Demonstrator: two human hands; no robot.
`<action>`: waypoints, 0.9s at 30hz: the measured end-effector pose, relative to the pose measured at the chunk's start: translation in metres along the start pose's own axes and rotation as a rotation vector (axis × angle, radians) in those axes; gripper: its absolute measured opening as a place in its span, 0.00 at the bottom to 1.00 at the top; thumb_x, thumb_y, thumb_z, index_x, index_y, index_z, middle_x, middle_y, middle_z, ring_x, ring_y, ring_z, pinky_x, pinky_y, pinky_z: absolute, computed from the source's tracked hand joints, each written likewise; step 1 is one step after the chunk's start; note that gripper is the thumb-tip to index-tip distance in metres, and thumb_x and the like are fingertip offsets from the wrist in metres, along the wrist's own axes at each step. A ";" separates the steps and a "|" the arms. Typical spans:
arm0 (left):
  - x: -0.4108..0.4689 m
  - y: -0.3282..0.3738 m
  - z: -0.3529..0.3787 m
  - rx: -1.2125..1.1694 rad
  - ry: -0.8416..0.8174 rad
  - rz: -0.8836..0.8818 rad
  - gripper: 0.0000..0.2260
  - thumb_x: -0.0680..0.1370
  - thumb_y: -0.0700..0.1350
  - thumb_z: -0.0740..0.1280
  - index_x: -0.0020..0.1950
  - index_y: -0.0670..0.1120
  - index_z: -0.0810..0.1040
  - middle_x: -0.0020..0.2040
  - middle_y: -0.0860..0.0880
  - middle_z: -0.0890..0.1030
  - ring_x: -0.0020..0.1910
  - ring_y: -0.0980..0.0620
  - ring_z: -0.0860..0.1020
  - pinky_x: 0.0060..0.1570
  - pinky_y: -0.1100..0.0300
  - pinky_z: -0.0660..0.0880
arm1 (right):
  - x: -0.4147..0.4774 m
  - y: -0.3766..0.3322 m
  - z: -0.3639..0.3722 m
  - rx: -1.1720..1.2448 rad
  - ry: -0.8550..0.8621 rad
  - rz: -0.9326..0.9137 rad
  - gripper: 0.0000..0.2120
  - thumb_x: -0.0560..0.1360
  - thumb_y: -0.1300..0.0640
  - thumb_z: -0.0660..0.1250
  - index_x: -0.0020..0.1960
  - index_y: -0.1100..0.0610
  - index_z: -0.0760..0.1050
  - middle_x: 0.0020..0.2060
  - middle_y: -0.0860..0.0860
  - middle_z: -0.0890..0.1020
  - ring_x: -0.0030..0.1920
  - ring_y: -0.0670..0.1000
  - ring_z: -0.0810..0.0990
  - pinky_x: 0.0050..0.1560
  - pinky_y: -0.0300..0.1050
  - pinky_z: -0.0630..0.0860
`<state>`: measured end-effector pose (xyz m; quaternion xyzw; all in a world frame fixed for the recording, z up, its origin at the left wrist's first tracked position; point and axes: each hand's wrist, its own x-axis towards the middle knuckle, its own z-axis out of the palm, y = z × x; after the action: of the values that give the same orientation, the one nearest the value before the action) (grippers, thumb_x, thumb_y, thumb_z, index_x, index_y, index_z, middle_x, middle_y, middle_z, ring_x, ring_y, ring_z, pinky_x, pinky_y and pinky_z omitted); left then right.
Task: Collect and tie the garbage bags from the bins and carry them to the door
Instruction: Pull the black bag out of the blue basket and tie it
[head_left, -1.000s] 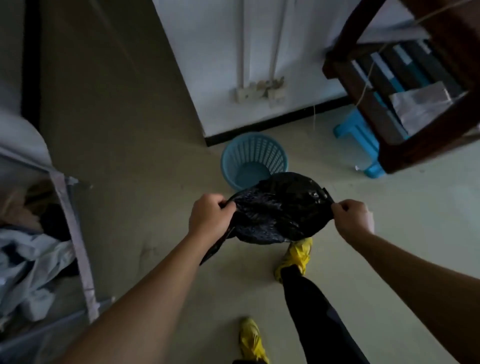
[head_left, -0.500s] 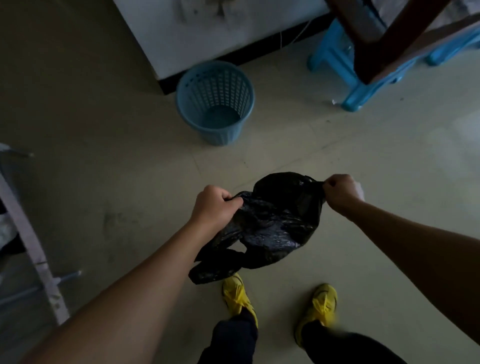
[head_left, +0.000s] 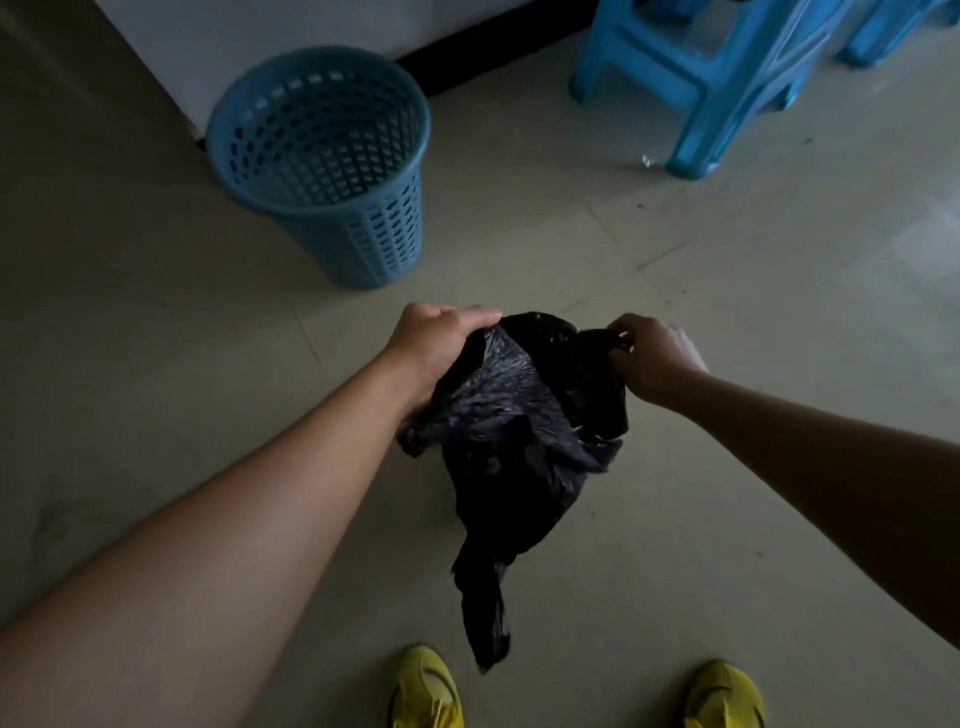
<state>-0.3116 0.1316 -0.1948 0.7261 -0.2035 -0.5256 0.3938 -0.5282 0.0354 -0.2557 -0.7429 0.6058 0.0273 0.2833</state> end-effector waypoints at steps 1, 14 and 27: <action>0.009 0.003 0.001 0.013 -0.007 0.037 0.08 0.69 0.45 0.74 0.36 0.42 0.80 0.29 0.48 0.81 0.28 0.52 0.79 0.31 0.67 0.74 | 0.004 0.004 0.007 0.001 0.013 -0.029 0.17 0.74 0.58 0.62 0.62 0.51 0.76 0.54 0.56 0.83 0.50 0.60 0.80 0.46 0.48 0.78; 0.061 0.028 0.016 0.011 -0.152 0.245 0.07 0.77 0.43 0.63 0.40 0.43 0.75 0.39 0.45 0.77 0.30 0.55 0.80 0.36 0.63 0.78 | 0.063 0.043 0.053 0.186 0.164 -0.177 0.17 0.76 0.57 0.66 0.64 0.54 0.75 0.56 0.54 0.82 0.52 0.55 0.81 0.52 0.48 0.79; 0.039 0.028 -0.017 -0.068 0.346 0.411 0.06 0.72 0.32 0.66 0.38 0.42 0.78 0.40 0.41 0.81 0.37 0.43 0.80 0.34 0.60 0.78 | -0.023 0.046 0.082 -0.369 0.360 -0.962 0.21 0.69 0.57 0.67 0.62 0.52 0.74 0.52 0.51 0.79 0.49 0.52 0.79 0.33 0.38 0.73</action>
<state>-0.2784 0.0929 -0.1943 0.7349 -0.2586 -0.3090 0.5455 -0.5515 0.0884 -0.3335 -0.9666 0.2216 -0.1271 0.0205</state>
